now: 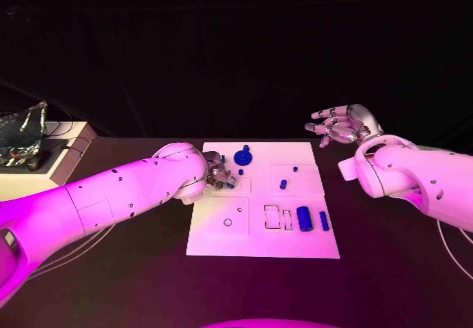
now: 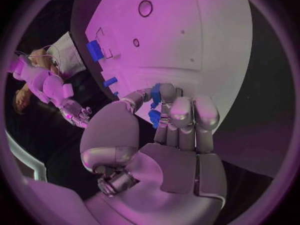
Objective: Assemble the parts on the task board
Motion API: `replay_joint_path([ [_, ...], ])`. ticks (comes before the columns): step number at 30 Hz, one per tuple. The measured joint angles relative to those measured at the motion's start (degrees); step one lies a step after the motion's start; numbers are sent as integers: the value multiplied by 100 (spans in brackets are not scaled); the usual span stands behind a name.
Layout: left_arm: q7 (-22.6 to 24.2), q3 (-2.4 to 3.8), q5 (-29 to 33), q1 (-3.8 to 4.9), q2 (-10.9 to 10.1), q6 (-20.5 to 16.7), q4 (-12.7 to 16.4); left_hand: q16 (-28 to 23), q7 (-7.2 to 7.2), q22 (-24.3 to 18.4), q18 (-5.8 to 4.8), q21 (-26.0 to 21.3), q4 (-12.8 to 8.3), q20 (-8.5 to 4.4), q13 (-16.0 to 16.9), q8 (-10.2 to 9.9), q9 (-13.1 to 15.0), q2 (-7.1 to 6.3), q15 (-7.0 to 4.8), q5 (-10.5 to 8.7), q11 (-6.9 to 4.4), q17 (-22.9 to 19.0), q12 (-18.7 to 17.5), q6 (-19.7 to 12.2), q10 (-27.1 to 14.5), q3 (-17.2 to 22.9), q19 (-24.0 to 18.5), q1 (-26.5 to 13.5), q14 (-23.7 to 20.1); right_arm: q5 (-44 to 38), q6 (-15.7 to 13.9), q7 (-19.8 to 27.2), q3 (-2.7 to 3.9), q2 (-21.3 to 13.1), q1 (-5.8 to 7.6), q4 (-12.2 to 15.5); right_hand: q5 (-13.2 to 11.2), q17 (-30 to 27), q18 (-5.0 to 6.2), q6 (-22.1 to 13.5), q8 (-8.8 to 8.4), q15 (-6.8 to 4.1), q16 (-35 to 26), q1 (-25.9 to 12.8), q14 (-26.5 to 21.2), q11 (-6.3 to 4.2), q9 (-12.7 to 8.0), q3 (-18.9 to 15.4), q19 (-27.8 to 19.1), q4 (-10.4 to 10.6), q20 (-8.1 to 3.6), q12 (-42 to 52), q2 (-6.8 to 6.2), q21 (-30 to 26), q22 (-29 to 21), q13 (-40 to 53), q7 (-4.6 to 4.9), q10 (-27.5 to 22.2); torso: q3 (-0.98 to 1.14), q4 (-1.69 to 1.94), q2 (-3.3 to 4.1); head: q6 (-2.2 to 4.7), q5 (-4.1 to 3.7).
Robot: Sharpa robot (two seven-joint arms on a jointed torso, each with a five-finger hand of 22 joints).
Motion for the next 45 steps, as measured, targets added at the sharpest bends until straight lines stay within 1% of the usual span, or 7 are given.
replay_joint_path([
  [5,2,0,-51,-6,-8,-39,27,0,0,0,0,0,0,0,0,0,0,0,0,-4,7,0,0,0,-6,0,0,0,0,0,0,0,0,4,0,-4,0,0,0,-1,0,0,0,0,0,0,0,-8,0,8,0,0,0,23,-11,0,-1,0,2,0,2,-14,-4],
  [11,2,0,-86,-9,-18,-76,40,0,0,1,0,0,0,0,-1,0,1,0,0,-5,-11,0,0,0,16,0,0,0,0,0,1,0,0,20,-3,-22,0,0,0,-1,0,0,0,0,0,1,0,-16,0,16,0,0,0,23,-15,0,-1,1,3,3,3,-26,-2],
  [14,2,1,-102,-9,-24,-97,44,0,-1,22,0,-25,15,21,5,-1,1,0,0,-7,-11,-7,0,0,17,15,21,0,0,0,2,0,0,33,-13,-32,0,0,0,-1,0,0,0,0,0,2,0,-16,0,16,0,0,0,22,-14,0,-1,2,3,6,3,-38,6],
  [23,1,4,-130,-10,-30,-150,71,0,-1,35,0,-24,16,21,5,-6,2,0,0,-22,-10,-7,0,1,17,16,21,0,0,0,5,1,0,39,-27,-42,0,0,0,-2,0,0,0,0,0,10,0,-16,0,15,0,0,0,22,-21,0,-2,10,3,0,3,-56,14],
  [33,8,4,-141,-12,-1,-168,68,0,-9,47,0,-24,16,21,12,-12,3,-22,0,-39,-2,-17,0,9,23,15,21,23,0,0,8,2,0,44,-29,-44,0,0,0,14,0,0,0,0,0,11,0,-15,0,15,0,0,0,22,-21,0,12,11,3,-3,2,-70,2],
  [38,12,4,-149,-30,14,-167,54,0,-11,47,1,-24,15,21,12,-28,3,-22,0,-40,-3,-17,0,11,22,15,21,23,0,0,9,2,-1,44,-29,-44,0,0,0,14,0,0,0,0,0,19,0,-15,0,15,0,0,0,22,-21,0,12,20,-1,-3,3,-80,-10],
  [45,16,4,-161,-37,18,-147,44,0,-12,72,1,-63,32,21,20,-33,7,-22,0,-42,-23,-25,0,12,1,31,21,23,0,0,12,2,-1,41,-29,-43,0,0,0,14,0,0,0,0,0,20,0,-15,0,15,0,0,0,22,-21,0,11,20,3,0,1,-101,-12],
])
